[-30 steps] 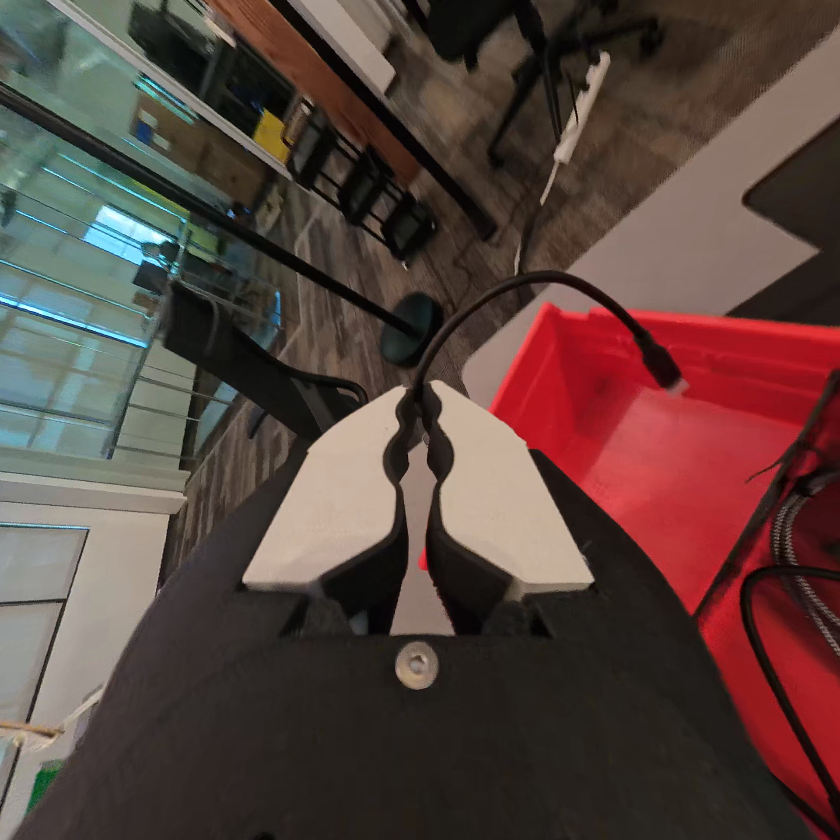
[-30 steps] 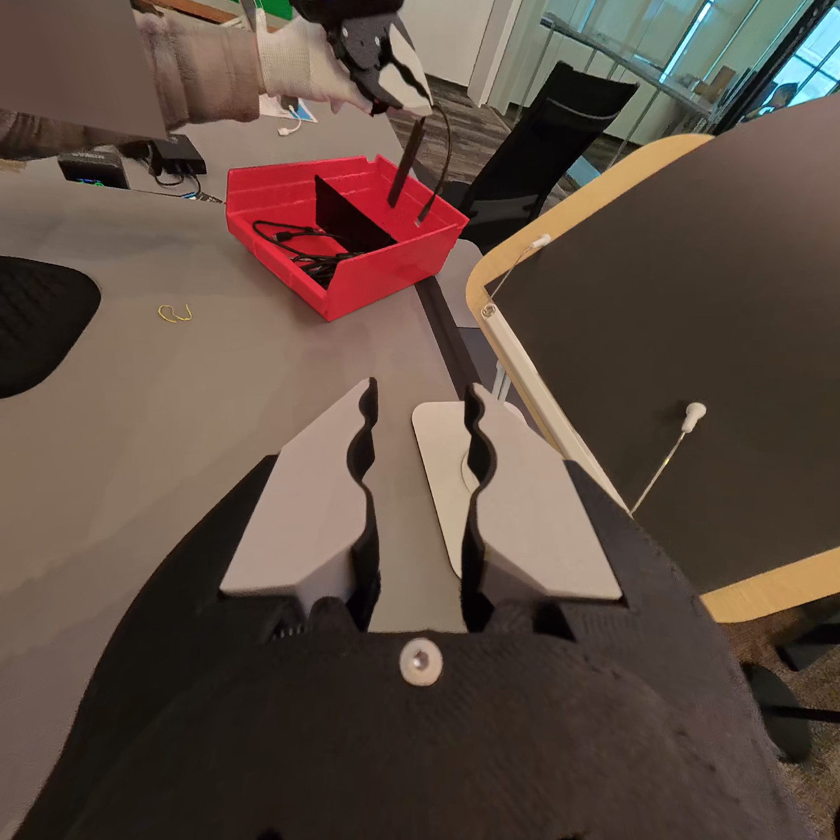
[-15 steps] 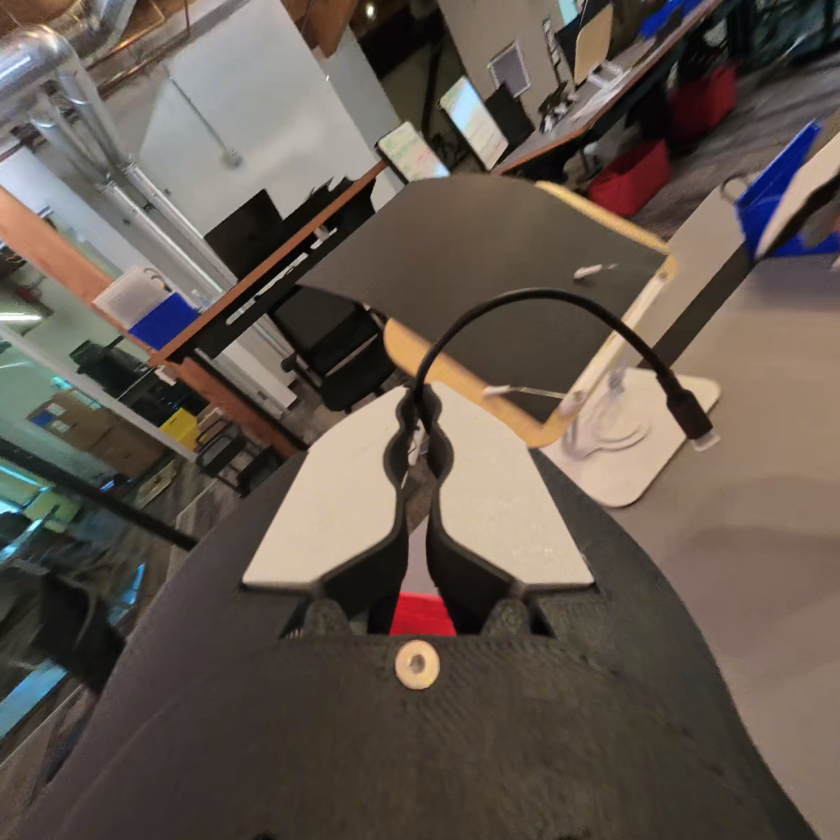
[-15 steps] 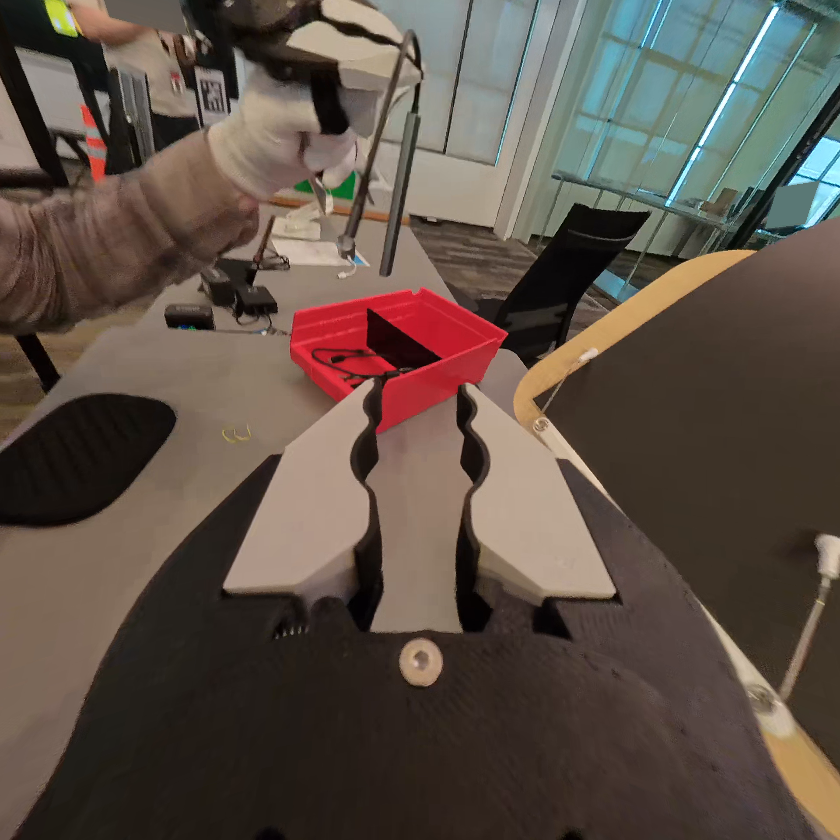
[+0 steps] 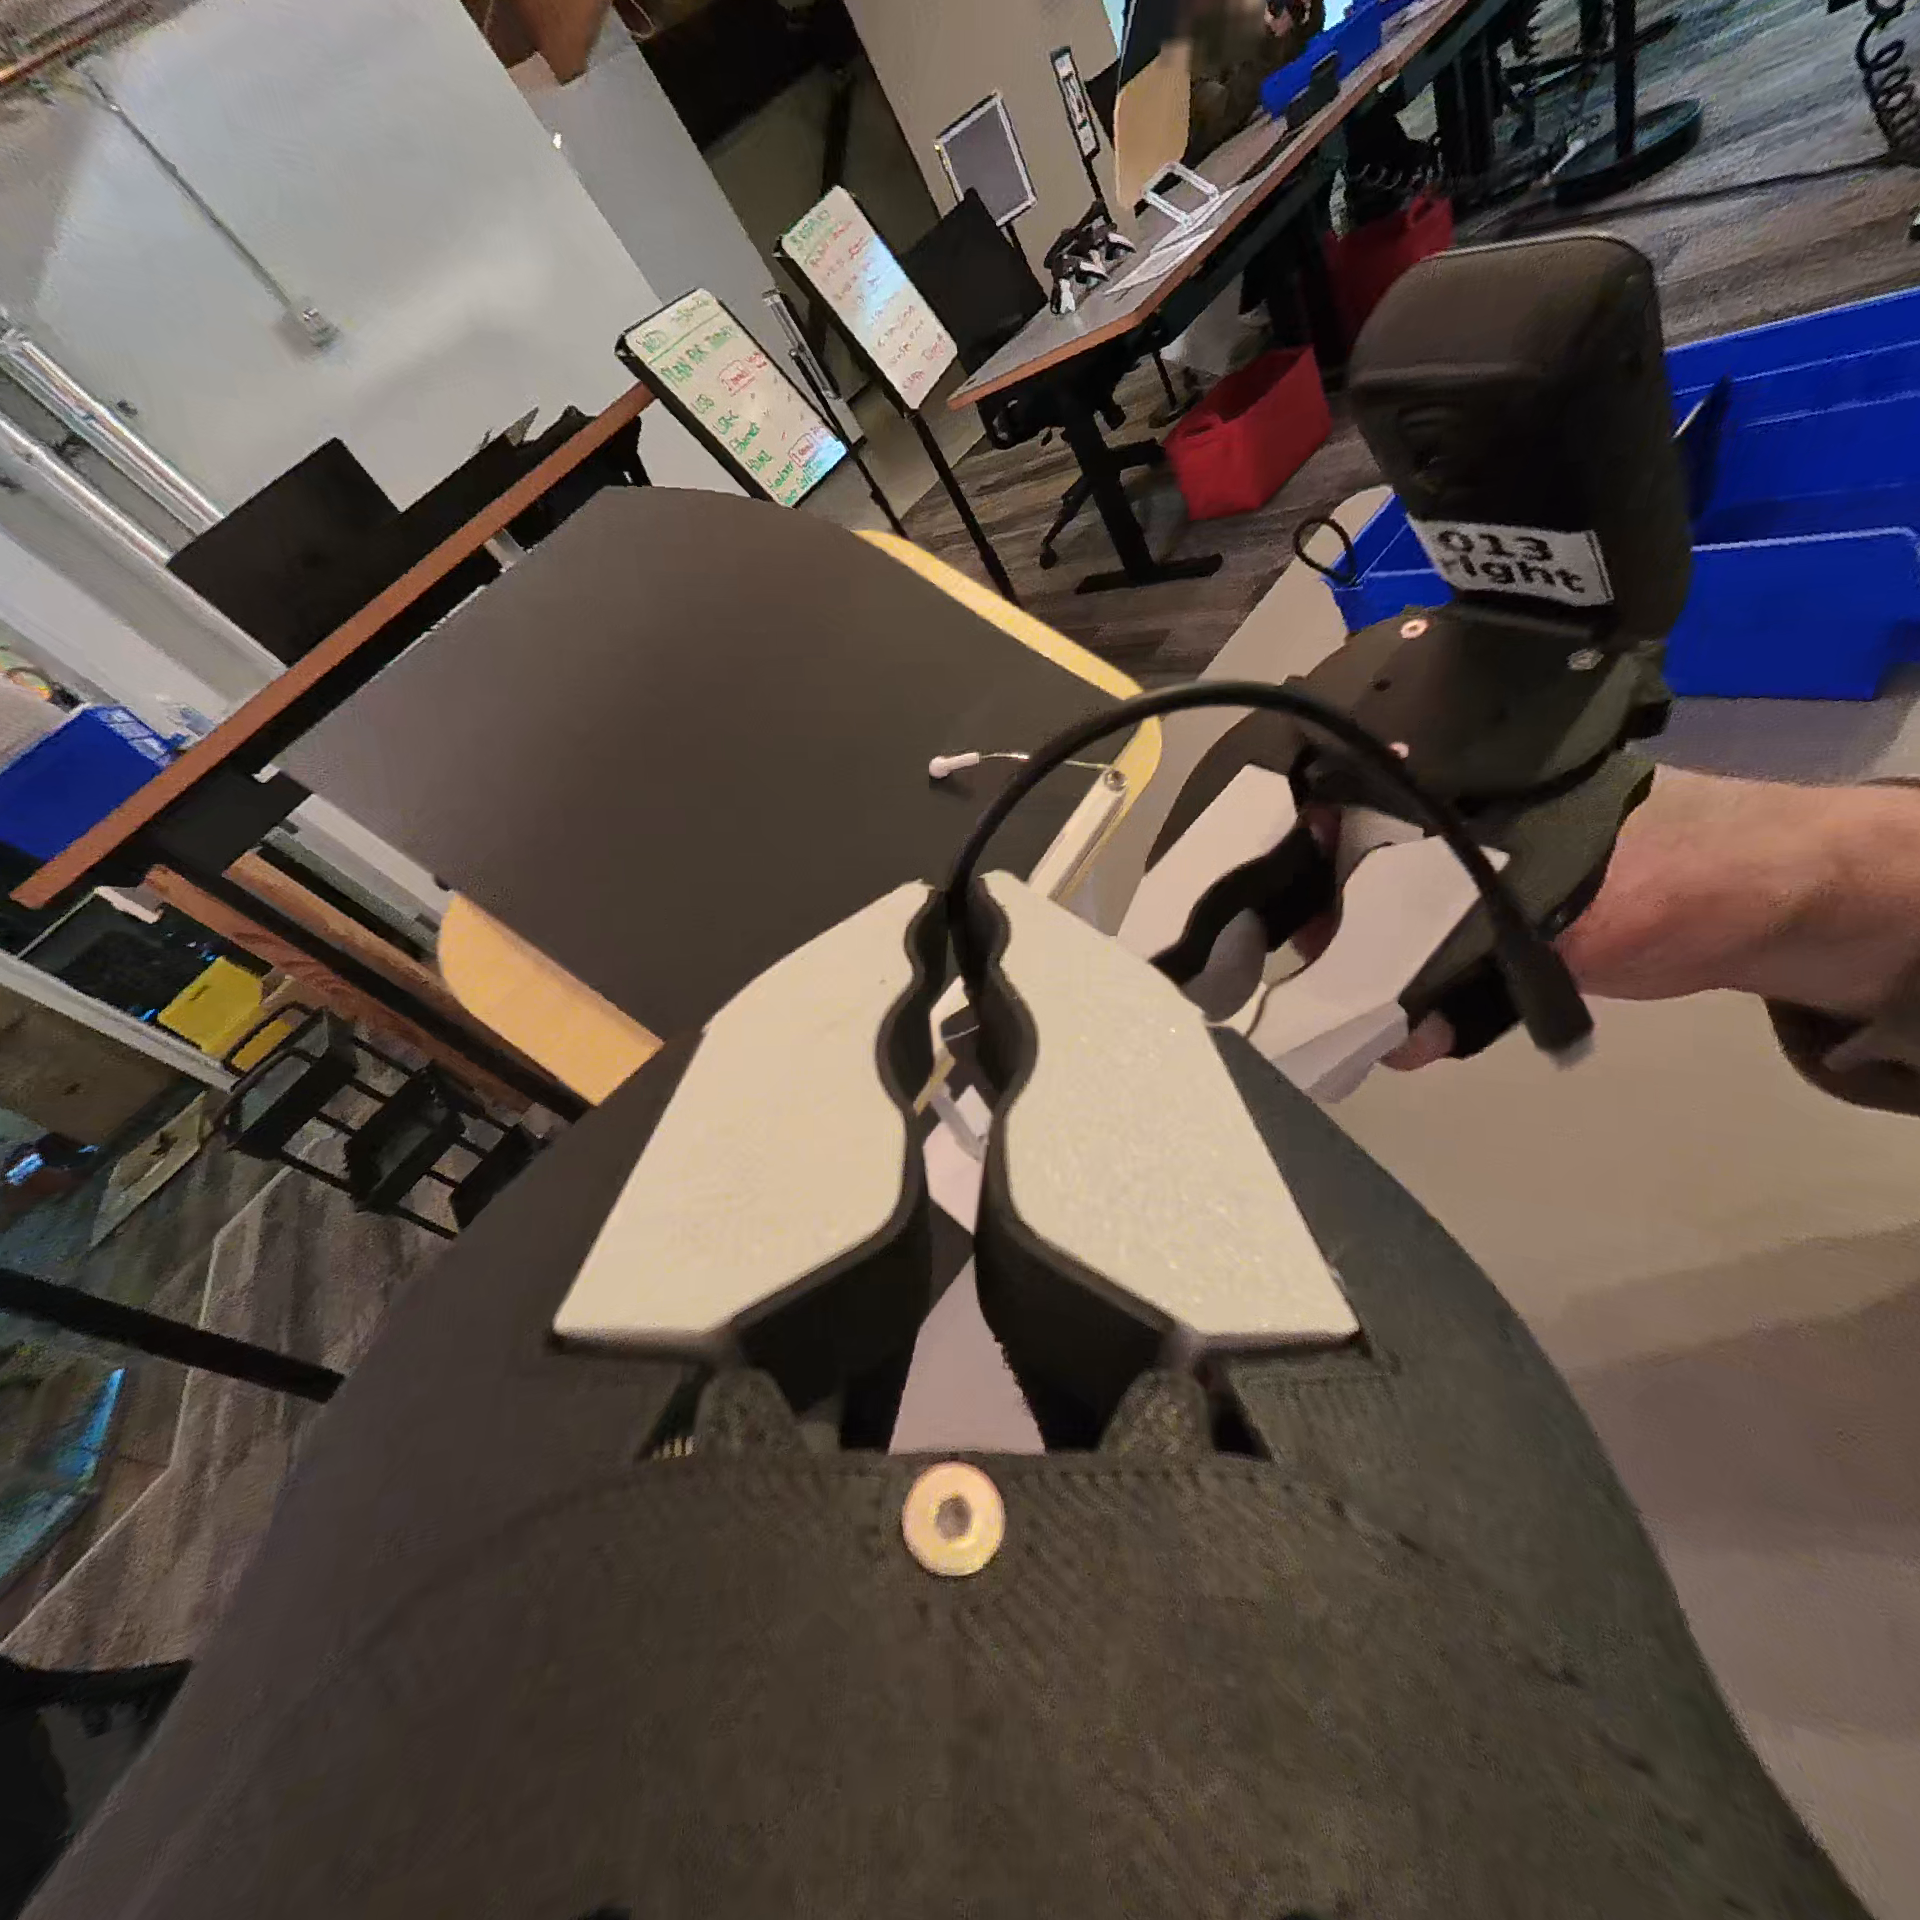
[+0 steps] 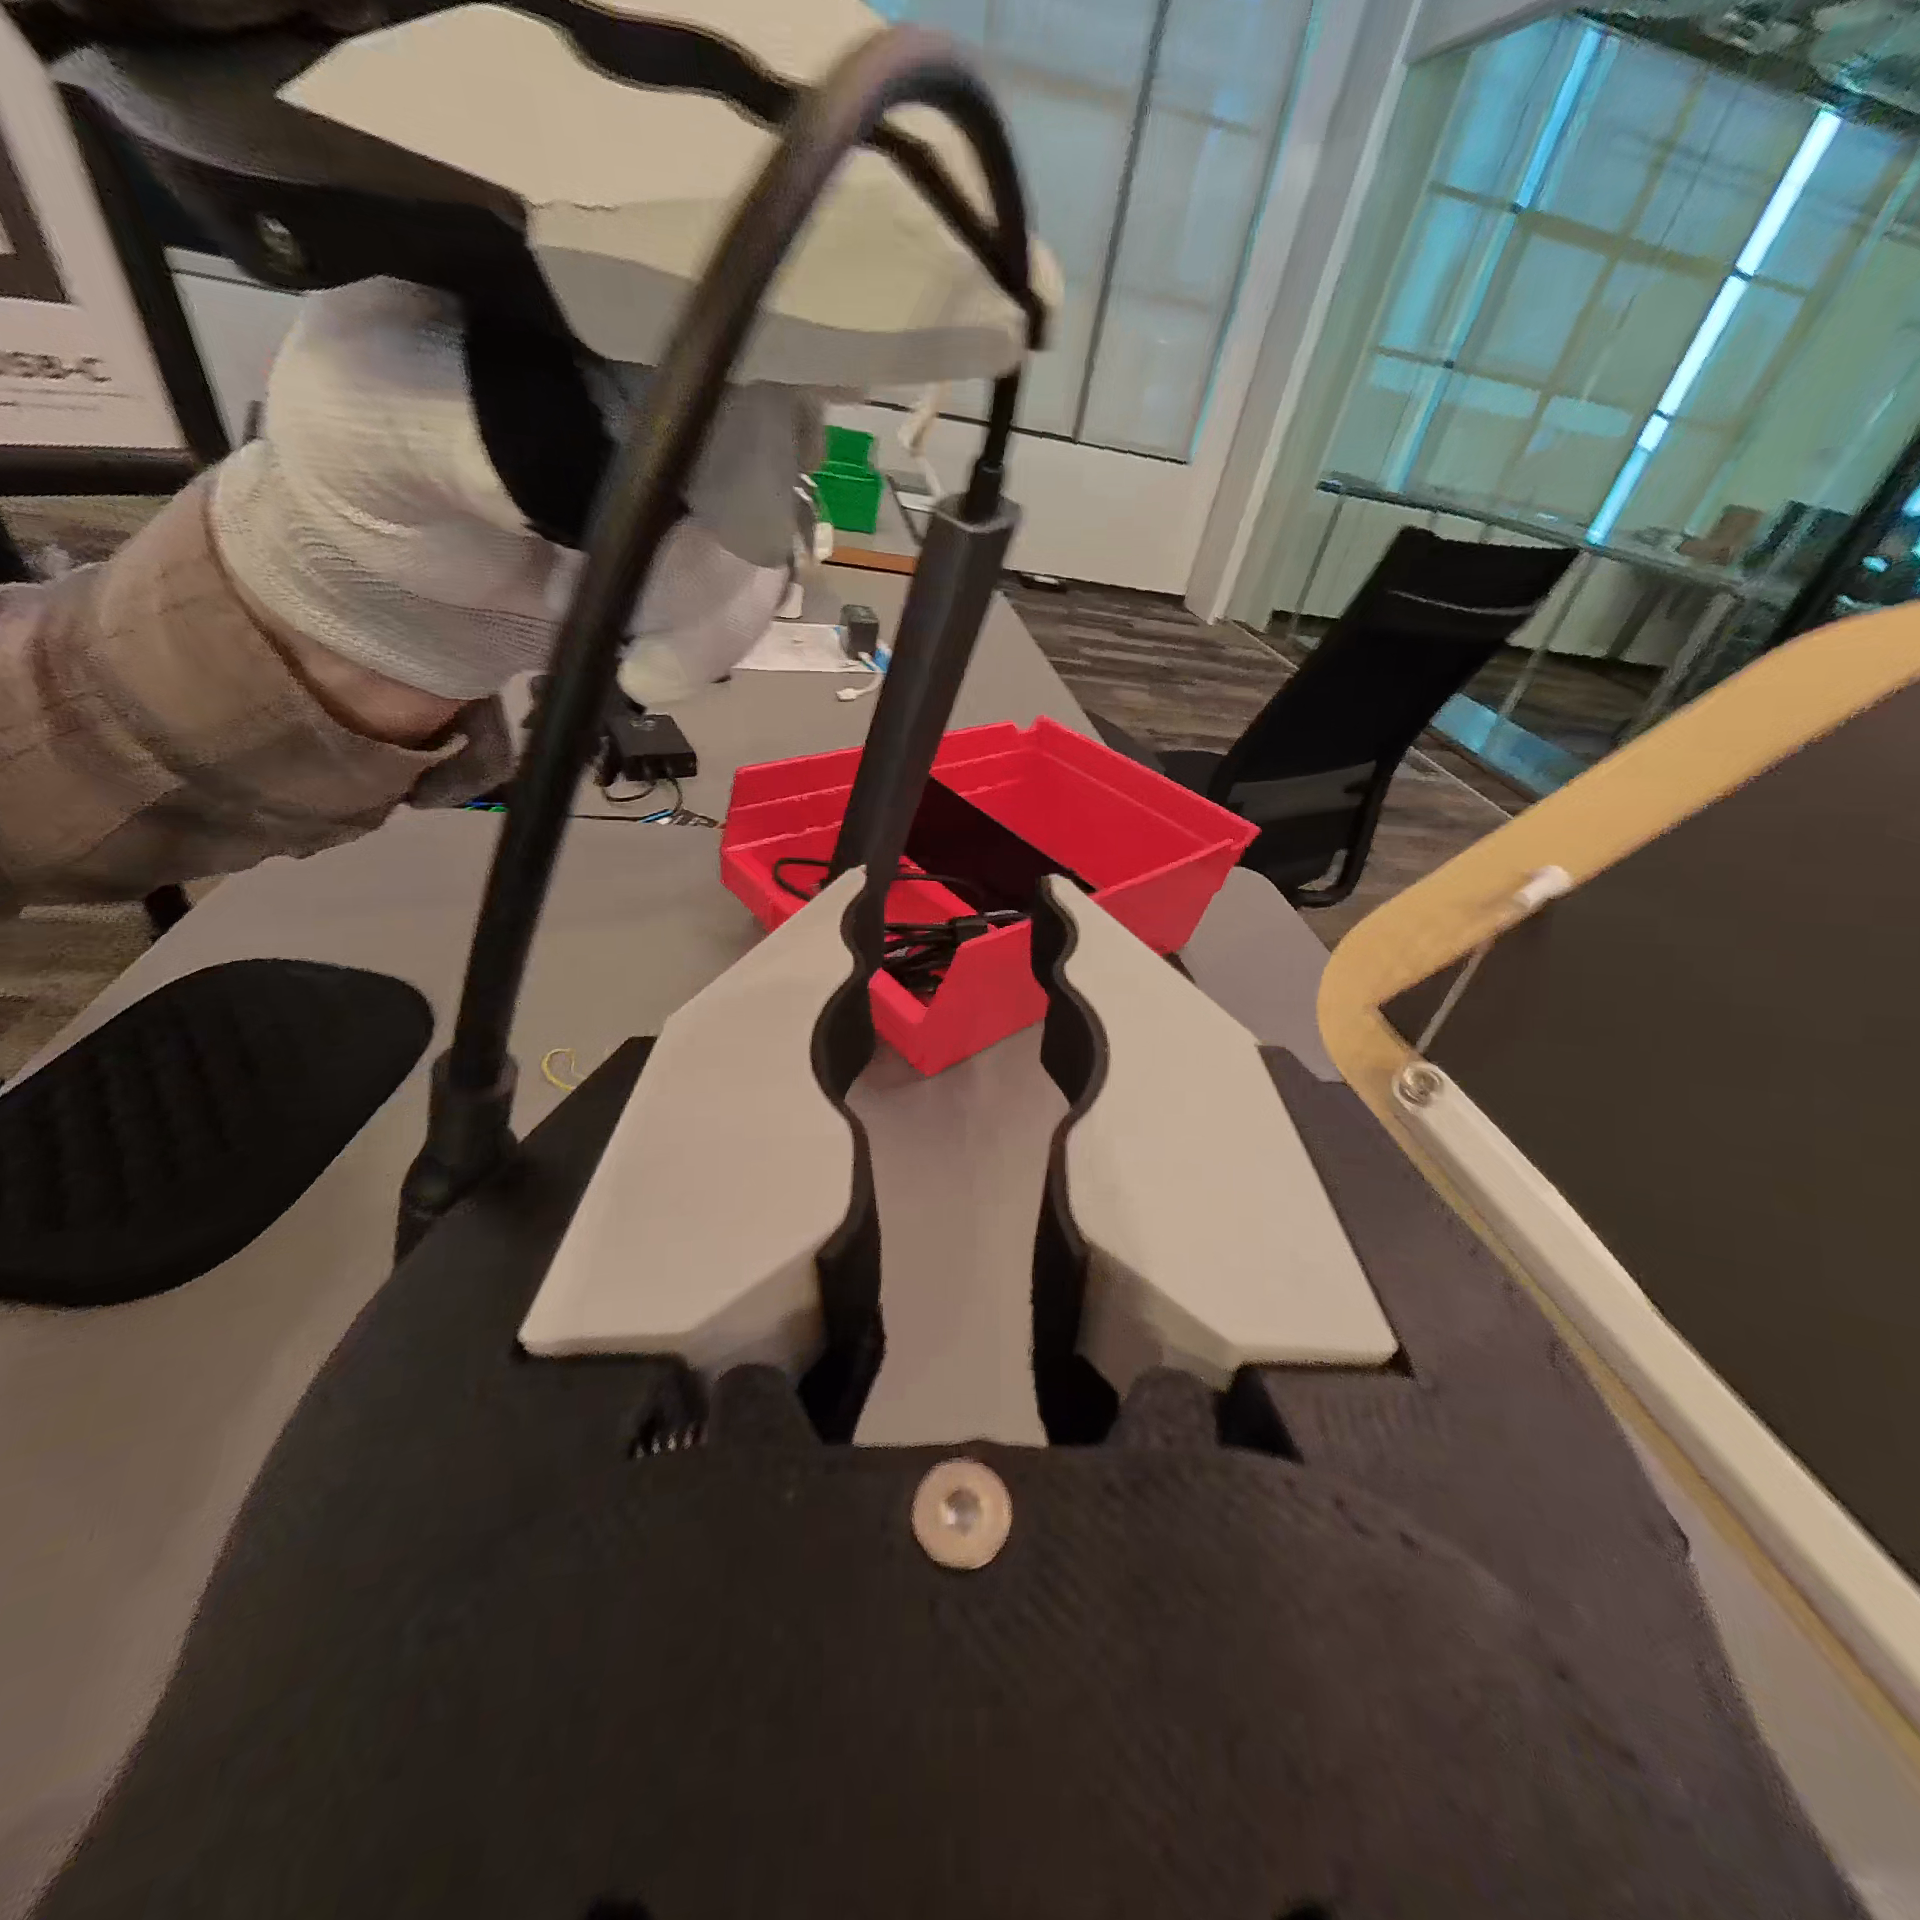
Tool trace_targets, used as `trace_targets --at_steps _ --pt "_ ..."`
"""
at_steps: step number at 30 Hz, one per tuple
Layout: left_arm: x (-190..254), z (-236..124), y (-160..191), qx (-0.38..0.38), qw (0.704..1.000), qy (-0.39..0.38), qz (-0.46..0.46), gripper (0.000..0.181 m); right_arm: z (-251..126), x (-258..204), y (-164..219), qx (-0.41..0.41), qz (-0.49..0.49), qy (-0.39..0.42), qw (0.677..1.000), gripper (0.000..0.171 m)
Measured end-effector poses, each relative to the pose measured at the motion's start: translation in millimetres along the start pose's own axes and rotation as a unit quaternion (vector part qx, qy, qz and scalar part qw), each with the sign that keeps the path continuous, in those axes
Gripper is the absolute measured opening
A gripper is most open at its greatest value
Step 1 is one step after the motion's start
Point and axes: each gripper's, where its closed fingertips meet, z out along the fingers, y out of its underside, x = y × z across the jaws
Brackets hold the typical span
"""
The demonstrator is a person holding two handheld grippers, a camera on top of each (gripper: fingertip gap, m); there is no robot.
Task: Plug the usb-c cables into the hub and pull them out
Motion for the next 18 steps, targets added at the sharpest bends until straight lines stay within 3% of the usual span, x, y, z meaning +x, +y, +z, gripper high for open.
trace_targets --at_steps 7,8,10,18 --pt "8.0 9.4 1.4 0.006 1.0 -0.009 -0.007 0.004 4.6 -21.7 -3.3 0.004 0.028 -0.069 0.997 0.041" --pt "8.9 10.1 2.1 0.004 1.0 -0.013 -0.003 0.004 6.1 -21.9 -3.9 0.007 0.041 -0.071 0.997 0.039" --pt "10.4 10.0 2.7 0.004 1.0 -0.017 0.004 0.004 6.1 -18.0 -1.1 0.007 0.063 -0.068 0.996 0.012" --pt "24.6 -7.1 20.7 0.004 0.999 0.038 -0.028 0.004 -0.4 -6.2 23.2 -0.082 -0.037 -0.016 0.996 0.007"
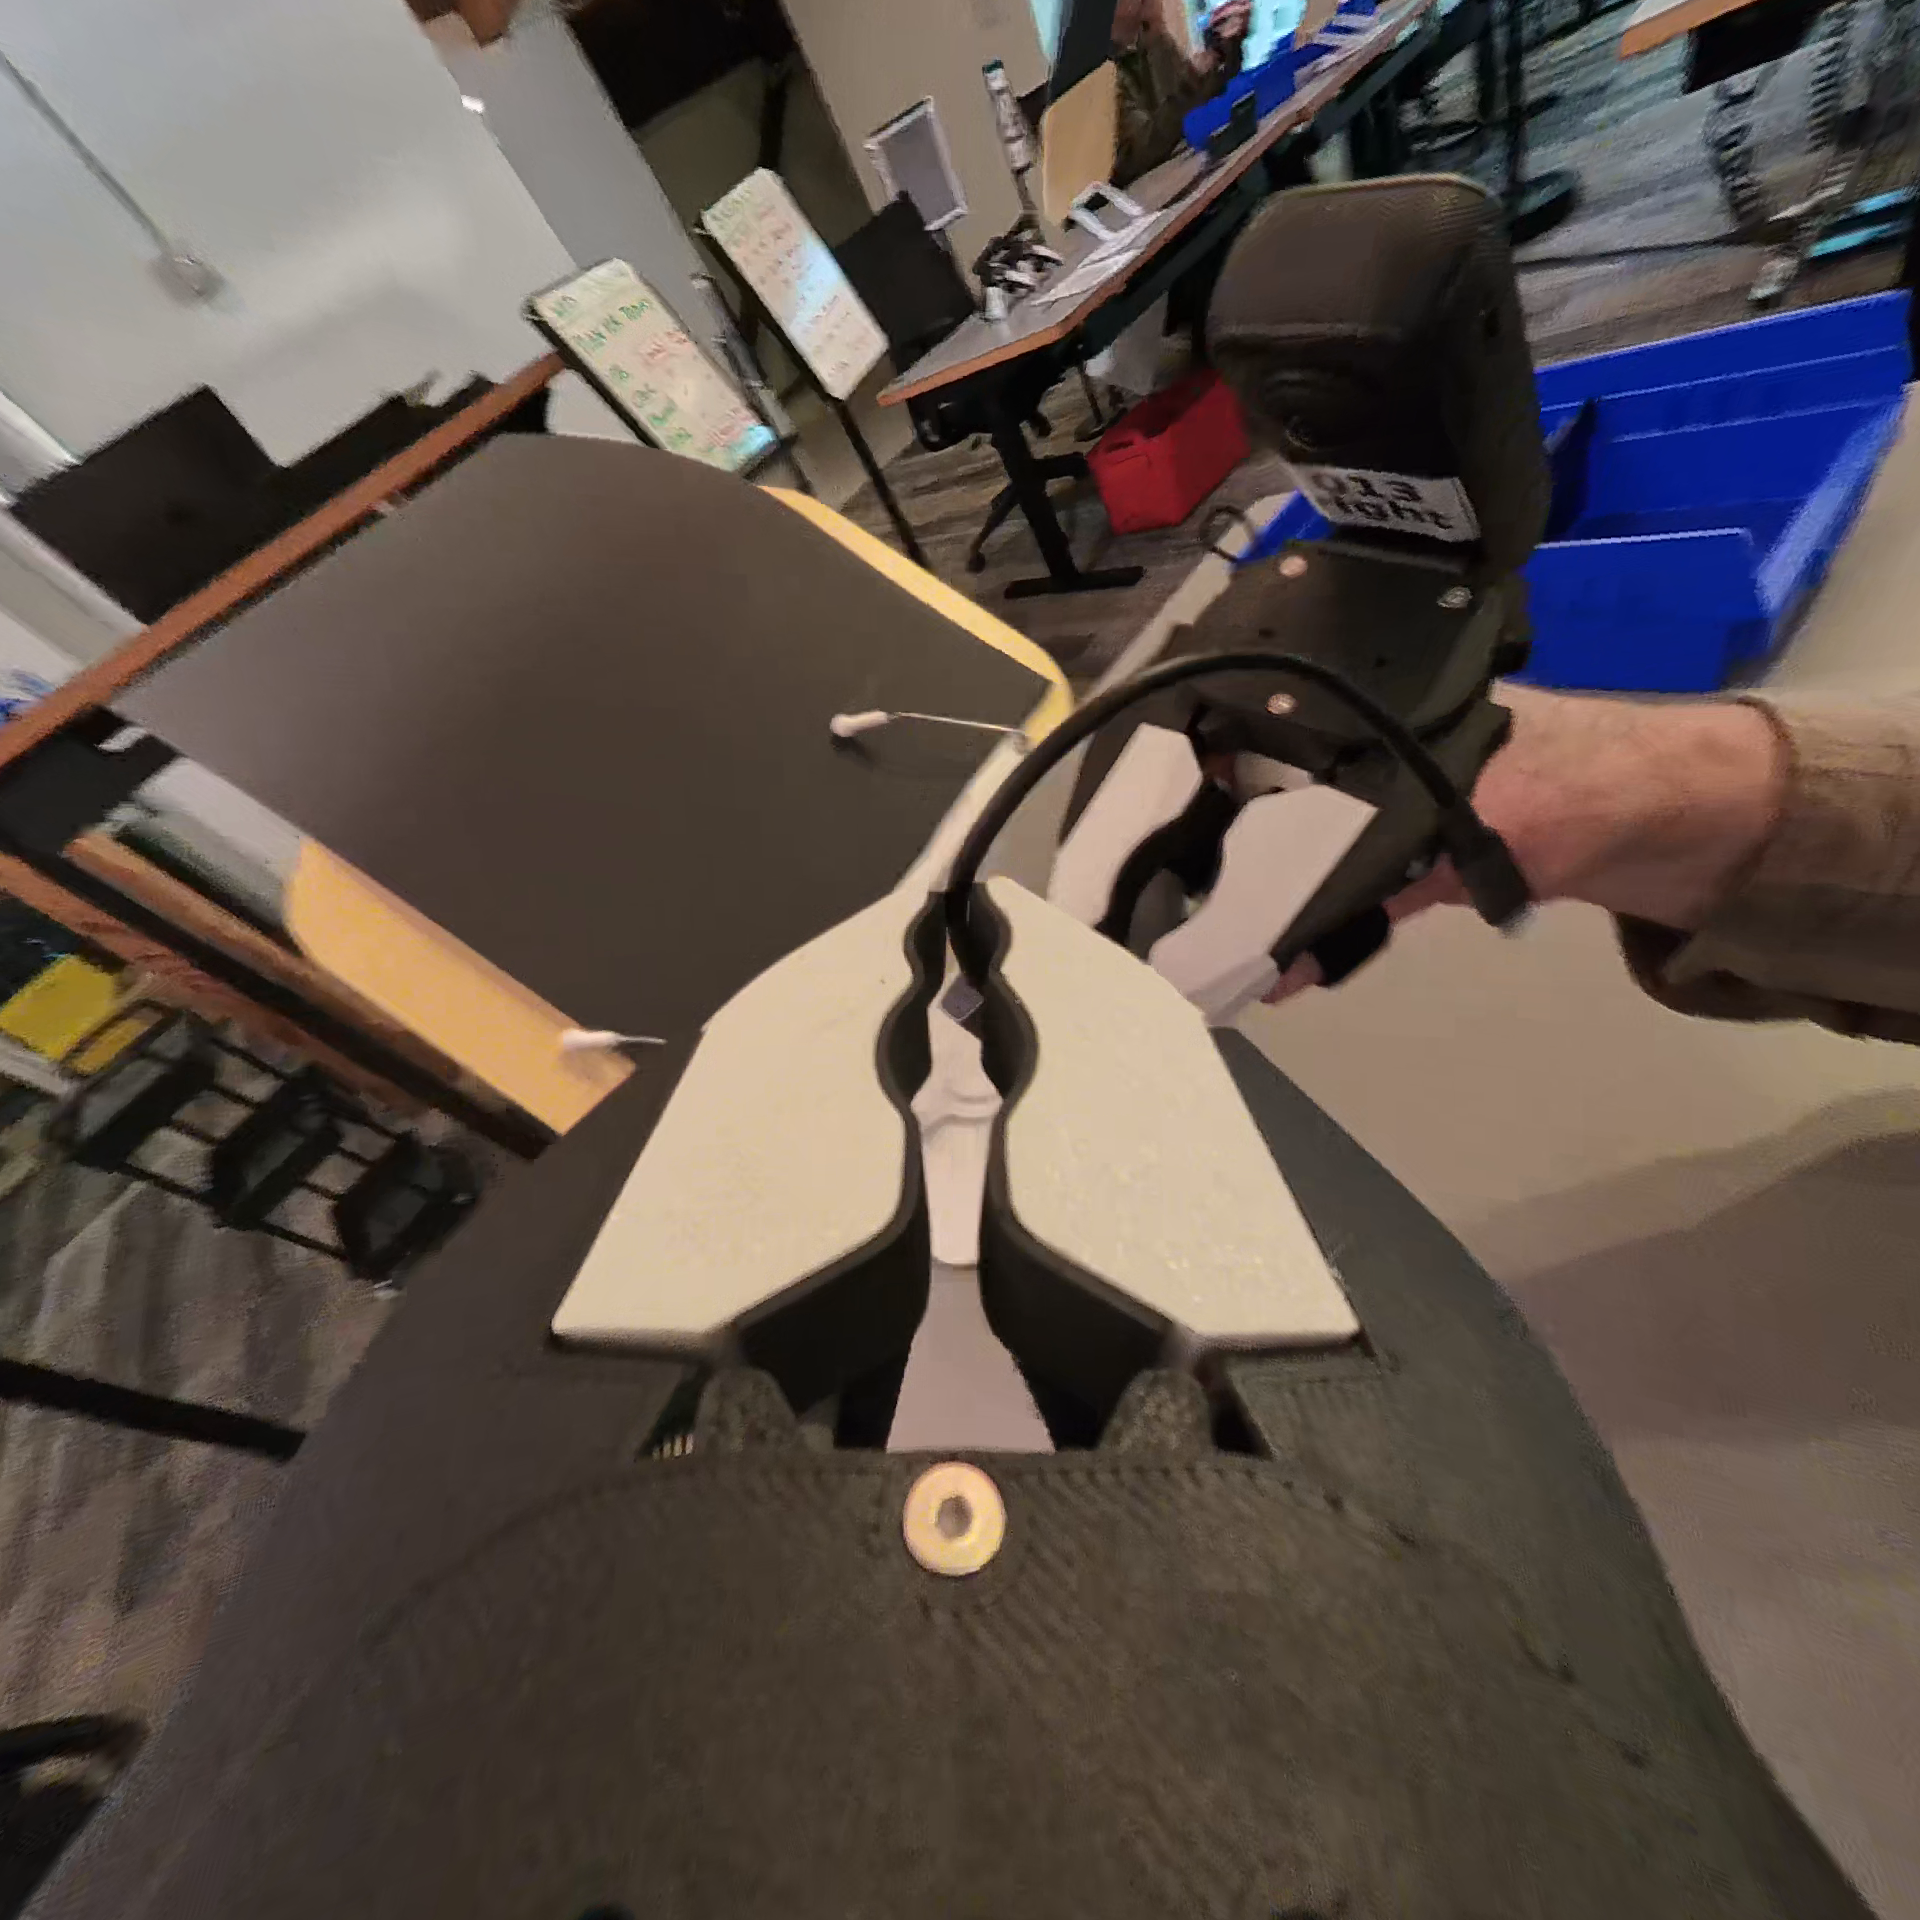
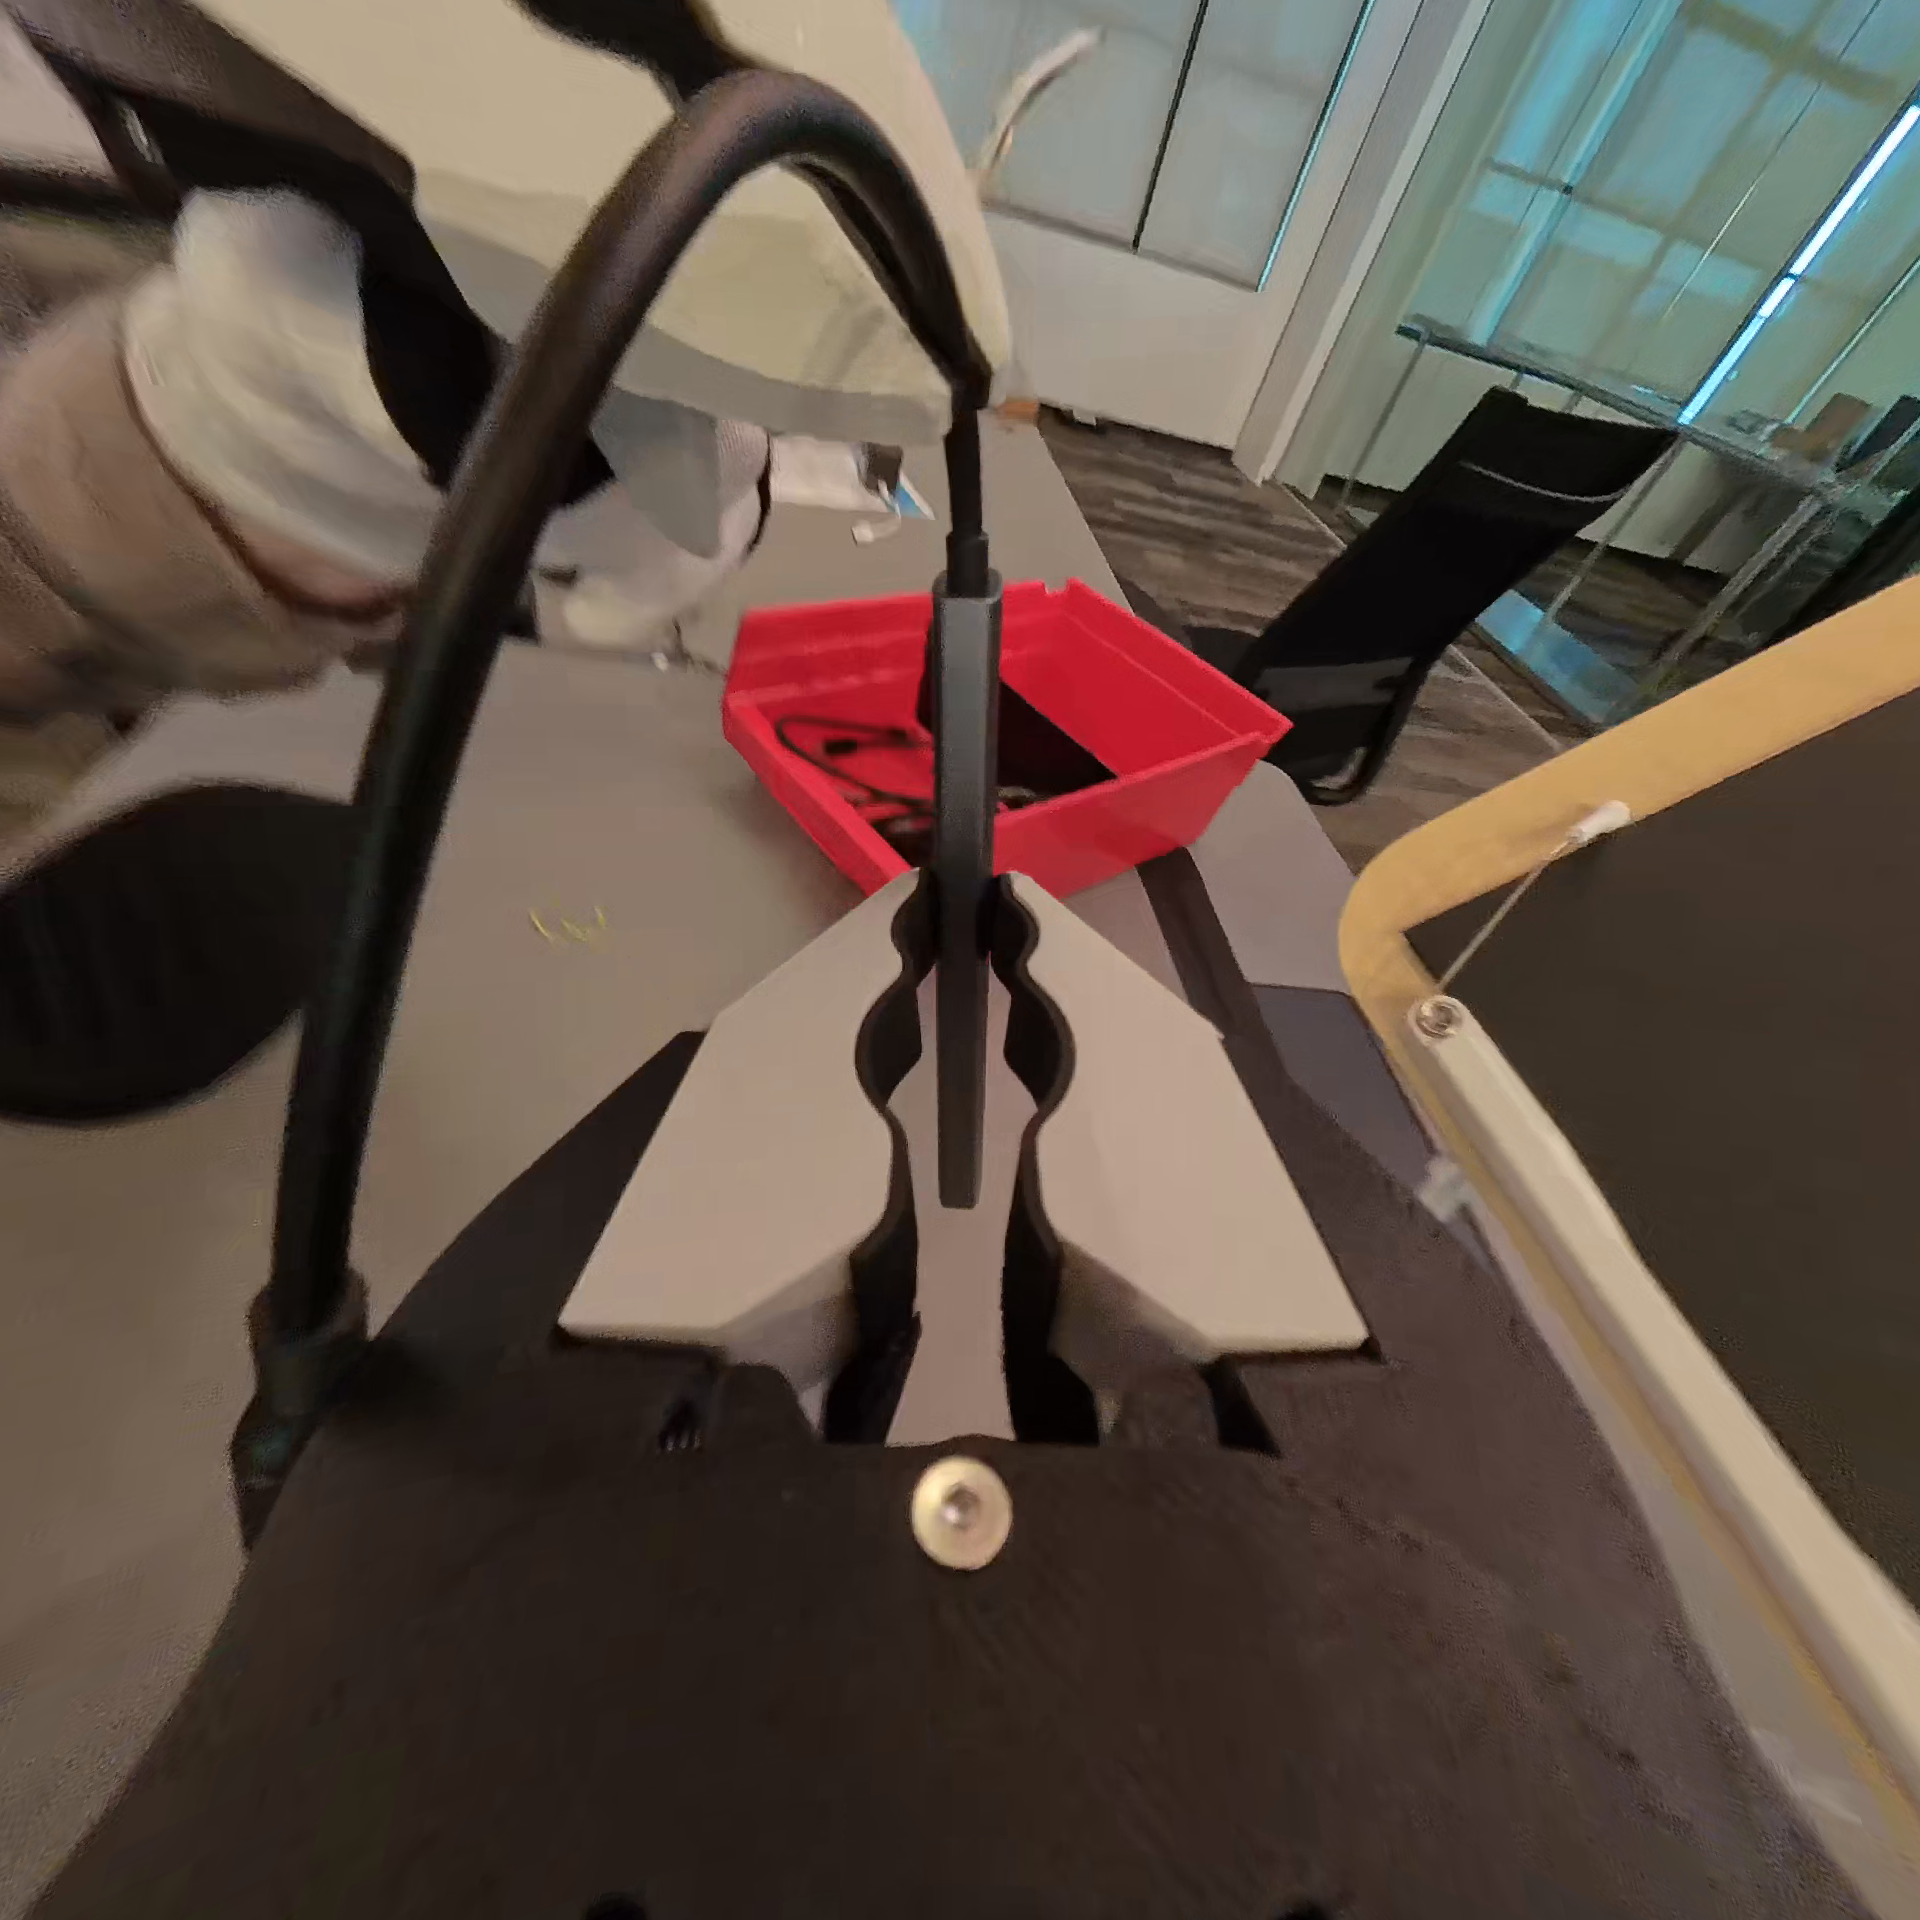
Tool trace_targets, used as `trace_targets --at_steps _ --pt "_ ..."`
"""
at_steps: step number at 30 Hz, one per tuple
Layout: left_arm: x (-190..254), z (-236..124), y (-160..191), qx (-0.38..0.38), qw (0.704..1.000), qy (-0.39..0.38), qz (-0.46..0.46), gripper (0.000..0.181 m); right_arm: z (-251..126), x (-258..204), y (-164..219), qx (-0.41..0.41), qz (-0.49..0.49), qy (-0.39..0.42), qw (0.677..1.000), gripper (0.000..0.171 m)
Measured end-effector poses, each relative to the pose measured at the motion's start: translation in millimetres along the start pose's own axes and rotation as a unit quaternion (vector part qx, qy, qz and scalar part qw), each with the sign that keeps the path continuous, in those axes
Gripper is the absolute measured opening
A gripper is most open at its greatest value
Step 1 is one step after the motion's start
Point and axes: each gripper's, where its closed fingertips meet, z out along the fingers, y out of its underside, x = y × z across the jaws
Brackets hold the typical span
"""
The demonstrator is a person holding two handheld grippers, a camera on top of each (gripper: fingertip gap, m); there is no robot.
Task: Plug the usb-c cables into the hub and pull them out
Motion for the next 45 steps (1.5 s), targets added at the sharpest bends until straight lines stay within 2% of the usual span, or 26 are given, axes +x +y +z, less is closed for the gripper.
trace_targets --at_steps 4,7,13,16,21,25,27,31,33,35,38,42,45 --pt "17.9 -20.7 23.0 0.004 0.997 0.058 -0.045 0.006 0.7 10.0 34.0 -0.11 -0.089 0.044 0.989 0.007" --pt "18.8 -36.4 50.7 -0.022 0.997 0.049 -0.063 0.008 5.6 18.0 63.0 -0.177 -0.15 0.07 0.97 0.007" --pt "-4.9 -79.4 117.1 -0.095 0.99 -0.007 -0.107 0.009 32.2 -1.1 129.3 -0.303 -0.243 0.022 0.921 0.007" --pt "-24.3 -107.1 147.0 -0.128 0.983 -0.04 -0.124 0.01 42.9 -22.9 161.4 -0.353 -0.258 -0.036 0.898 0.007" --pt "-67.3 -151.5 196.7 -0.189 0.963 -0.119 -0.149 0.015 51.2 -32.9 193.7 -0.413 -0.292 -0.057 0.861 0.007" --pt "-103.3 -190.6 244.3 -0.238 0.925 -0.217 -0.202 0.026 54.2 -43.3 208.2 -0.435 -0.288 -0.081 0.849 0.007" --pt "-116.0 -209.3 267.8 -0.252 0.898 -0.272 -0.235 0.039 55.7 -44.7 210.1 -0.439 -0.284 -0.083 0.848 0.006" --pt "-118.7 -224.8 308.4 -0.281 0.855 -0.321 -0.296 0.061 54.9 -47.7 209.4 -0.441 -0.278 -0.09 0.849 0.006" --pt "-114.7 -220.8 324.4 -0.287 0.843 -0.32 -0.324 0.062 53.8 -46.9 209.4 -0.448 -0.274 -0.088 0.846 0.007" --pt "-109.4 -213.3 339.0 -0.295 0.835 -0.308 -0.348 0.053 53.2 -50.6 209.0 -0.447 -0.279 -0.097 0.845 0.006" --pt "-105.3 -205.7 355.0 -0.307 0.831 -0.292 -0.36 0.02 52.0 -55.0 207.6 -0.446 -0.279 -0.107 0.844 0.007" --pt "-111.5 -207.1 360.5 -0.315 0.834 -0.286 -0.351 0.013 46.2 -61.7 205.8 -0.447 -0.264 -0.13 0.845 0.014" --pt "-118.0 -208.6 365.3 -0.312 0.841 -0.272 -0.347 0.011 40.8 -67.0 201.1 -0.439 -0.239 -0.148 0.853 0.03"
